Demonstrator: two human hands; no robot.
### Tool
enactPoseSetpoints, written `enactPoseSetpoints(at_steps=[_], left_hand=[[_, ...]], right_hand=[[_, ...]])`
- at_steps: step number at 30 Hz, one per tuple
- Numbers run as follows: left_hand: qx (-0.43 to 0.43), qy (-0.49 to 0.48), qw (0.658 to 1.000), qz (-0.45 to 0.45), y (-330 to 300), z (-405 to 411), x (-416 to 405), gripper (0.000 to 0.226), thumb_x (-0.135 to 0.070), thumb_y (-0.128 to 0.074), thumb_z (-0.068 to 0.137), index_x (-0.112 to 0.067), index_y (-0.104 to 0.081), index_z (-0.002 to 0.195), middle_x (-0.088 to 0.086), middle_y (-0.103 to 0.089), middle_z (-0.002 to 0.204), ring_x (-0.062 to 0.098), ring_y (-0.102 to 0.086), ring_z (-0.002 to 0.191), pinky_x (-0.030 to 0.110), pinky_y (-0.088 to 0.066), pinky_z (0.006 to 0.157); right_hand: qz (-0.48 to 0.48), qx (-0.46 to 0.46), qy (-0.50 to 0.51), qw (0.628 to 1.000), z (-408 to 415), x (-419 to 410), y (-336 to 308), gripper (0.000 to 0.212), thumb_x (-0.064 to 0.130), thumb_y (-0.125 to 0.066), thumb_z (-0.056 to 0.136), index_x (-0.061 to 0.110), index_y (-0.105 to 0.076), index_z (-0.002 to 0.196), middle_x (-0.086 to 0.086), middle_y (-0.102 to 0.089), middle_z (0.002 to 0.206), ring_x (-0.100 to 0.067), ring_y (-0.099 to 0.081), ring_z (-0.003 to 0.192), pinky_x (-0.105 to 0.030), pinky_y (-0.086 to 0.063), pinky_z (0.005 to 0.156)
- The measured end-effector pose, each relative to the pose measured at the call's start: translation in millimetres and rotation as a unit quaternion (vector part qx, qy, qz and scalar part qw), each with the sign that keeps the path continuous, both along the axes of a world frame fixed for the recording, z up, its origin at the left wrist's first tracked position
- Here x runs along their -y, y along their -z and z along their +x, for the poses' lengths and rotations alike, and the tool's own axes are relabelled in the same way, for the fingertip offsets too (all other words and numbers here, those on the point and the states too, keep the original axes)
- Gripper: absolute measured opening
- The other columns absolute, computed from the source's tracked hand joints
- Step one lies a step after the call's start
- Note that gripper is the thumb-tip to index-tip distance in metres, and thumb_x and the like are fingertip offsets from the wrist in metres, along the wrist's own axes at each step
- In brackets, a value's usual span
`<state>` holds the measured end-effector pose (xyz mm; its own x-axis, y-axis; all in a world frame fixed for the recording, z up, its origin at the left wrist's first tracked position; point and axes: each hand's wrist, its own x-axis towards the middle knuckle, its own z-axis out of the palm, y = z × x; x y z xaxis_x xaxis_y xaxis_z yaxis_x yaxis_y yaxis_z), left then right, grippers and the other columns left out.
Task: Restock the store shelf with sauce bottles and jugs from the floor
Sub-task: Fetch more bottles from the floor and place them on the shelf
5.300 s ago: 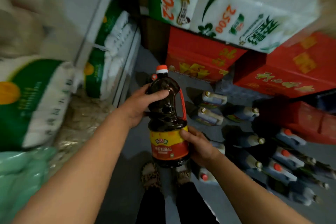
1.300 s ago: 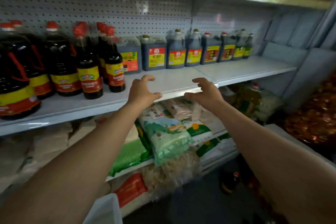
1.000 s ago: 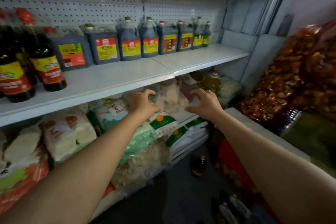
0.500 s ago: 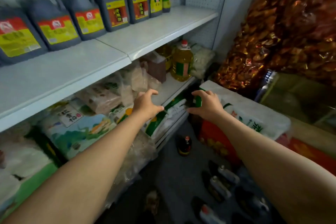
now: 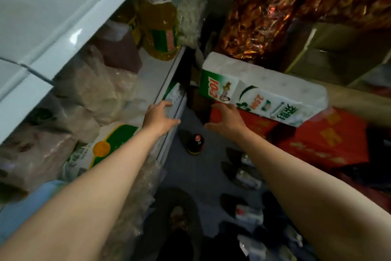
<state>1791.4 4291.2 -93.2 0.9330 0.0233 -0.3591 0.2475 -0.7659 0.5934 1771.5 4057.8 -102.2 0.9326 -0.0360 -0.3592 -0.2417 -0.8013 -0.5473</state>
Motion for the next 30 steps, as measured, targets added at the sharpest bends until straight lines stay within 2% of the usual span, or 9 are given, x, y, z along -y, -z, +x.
enactPoseSetpoints(at_steps=[4, 9, 11, 15, 22, 24, 26, 28, 30], left_hand=[[-0.025, 0.03, 0.999, -0.018, 54.0, 14.0, 5.7, 0.064, -0.034, -0.08, 0.082, -0.02, -0.052, 0.138, 0.009, -0.051, 0.143, 0.028, -0.052, 0.127, 0.027, -0.04, 0.091], [-0.079, 0.035, 0.995, -0.041, 143.6, 22.0, 6.7, 0.07, -0.04, -0.08, 0.081, -0.022, -0.049, 0.142, 0.006, -0.049, 0.147, 0.026, -0.05, 0.131, 0.029, -0.043, 0.096], [-0.097, 0.043, 0.993, -0.049, 187.8, 24.7, 8.3, 0.072, -0.042, -0.079, 0.081, -0.024, -0.047, 0.144, 0.005, -0.048, 0.149, 0.024, -0.048, 0.133, 0.027, -0.041, 0.096], [-0.121, 0.058, 0.989, -0.064, 284.9, 33.6, 15.0, 0.078, -0.045, -0.079, 0.081, -0.027, -0.044, 0.148, 0.001, -0.042, 0.154, 0.022, -0.044, 0.138, 0.032, -0.038, 0.109], [-0.156, 0.09, 0.98, -0.086, 460.4, 67.2, 31.7, 0.088, -0.049, -0.077, 0.08, -0.032, -0.032, 0.154, 0.007, -0.036, 0.158, 0.026, -0.037, 0.143, 0.041, -0.035, 0.115], [-0.159, 0.094, 0.979, -0.089, 509.0, 78.7, 36.2, 0.093, -0.048, -0.078, 0.079, -0.031, -0.029, 0.156, 0.008, -0.032, 0.16, 0.026, -0.034, 0.145, 0.042, -0.033, 0.116], [-0.162, 0.105, 0.977, -0.096, 548.1, 91.0, 42.1, 0.099, -0.046, -0.081, 0.077, -0.032, -0.025, 0.157, 0.006, -0.029, 0.161, 0.026, -0.032, 0.146, 0.041, -0.03, 0.118], [-0.152, 0.13, 0.975, -0.091, 578.6, 104.6, 47.7, 0.1, -0.042, -0.081, 0.078, -0.032, -0.02, 0.157, 0.001, -0.028, 0.161, 0.024, -0.029, 0.147, 0.037, -0.027, 0.117], [-0.156, 0.155, 0.97, -0.105, 601.1, 119.1, 51.8, 0.106, -0.043, -0.083, 0.075, -0.036, -0.018, 0.157, -0.004, -0.027, 0.161, 0.024, -0.026, 0.148, 0.037, -0.033, 0.112]], right_hand=[[0.002, -0.06, 0.021, 0.998, 10.6, 5.1, 62.9, 0.077, 0.044, -0.077, 0.085, 0.019, -0.042, 0.15, -0.012, -0.035, 0.151, -0.032, -0.034, 0.141, -0.038, -0.039, 0.108], [0.024, -0.095, 0.039, 0.994, 18.0, 8.6, 156.5, 0.081, 0.045, -0.076, 0.087, 0.015, -0.037, 0.152, -0.013, -0.036, 0.155, -0.035, -0.026, 0.147, -0.047, -0.038, 0.108], [0.031, -0.098, 0.051, 0.993, 18.5, 11.2, 198.9, 0.084, 0.041, -0.078, 0.087, 0.016, -0.034, 0.154, -0.011, -0.036, 0.156, -0.032, -0.028, 0.146, -0.043, -0.036, 0.111], [0.033, -0.122, 0.08, 0.989, 20.4, 18.0, 292.4, 0.07, 0.041, -0.076, 0.088, 0.015, -0.045, 0.145, -0.012, -0.037, 0.151, -0.029, -0.046, 0.134, -0.031, -0.04, 0.103], [0.071, -0.14, 0.131, 0.979, 29.3, 24.6, 469.9, 0.07, 0.048, -0.074, 0.088, 0.018, -0.047, 0.146, -0.013, -0.041, 0.15, -0.029, -0.052, 0.13, -0.033, -0.047, 0.099], [0.088, -0.141, 0.136, 0.977, 34.3, 26.9, 518.8, 0.07, 0.05, -0.072, 0.089, 0.02, -0.047, 0.147, -0.012, -0.04, 0.152, -0.029, -0.049, 0.134, -0.038, -0.048, 0.105], [0.105, -0.138, 0.131, 0.976, 41.5, 30.6, 563.3, 0.07, 0.053, -0.071, 0.088, 0.025, -0.047, 0.148, -0.009, -0.04, 0.154, -0.027, -0.046, 0.138, -0.042, -0.046, 0.109], [0.127, -0.127, 0.111, 0.977, 49.8, 34.2, 601.4, 0.069, 0.054, -0.07, 0.089, 0.028, -0.045, 0.148, -0.007, -0.042, 0.154, -0.025, -0.045, 0.14, -0.039, -0.043, 0.11], [0.166, -0.117, 0.101, 0.974, 57.3, 36.7, 632.2, 0.066, 0.048, -0.07, 0.092, 0.028, -0.044, 0.149, -0.006, -0.045, 0.152, -0.025, -0.043, 0.142, -0.037, -0.039, 0.109]])
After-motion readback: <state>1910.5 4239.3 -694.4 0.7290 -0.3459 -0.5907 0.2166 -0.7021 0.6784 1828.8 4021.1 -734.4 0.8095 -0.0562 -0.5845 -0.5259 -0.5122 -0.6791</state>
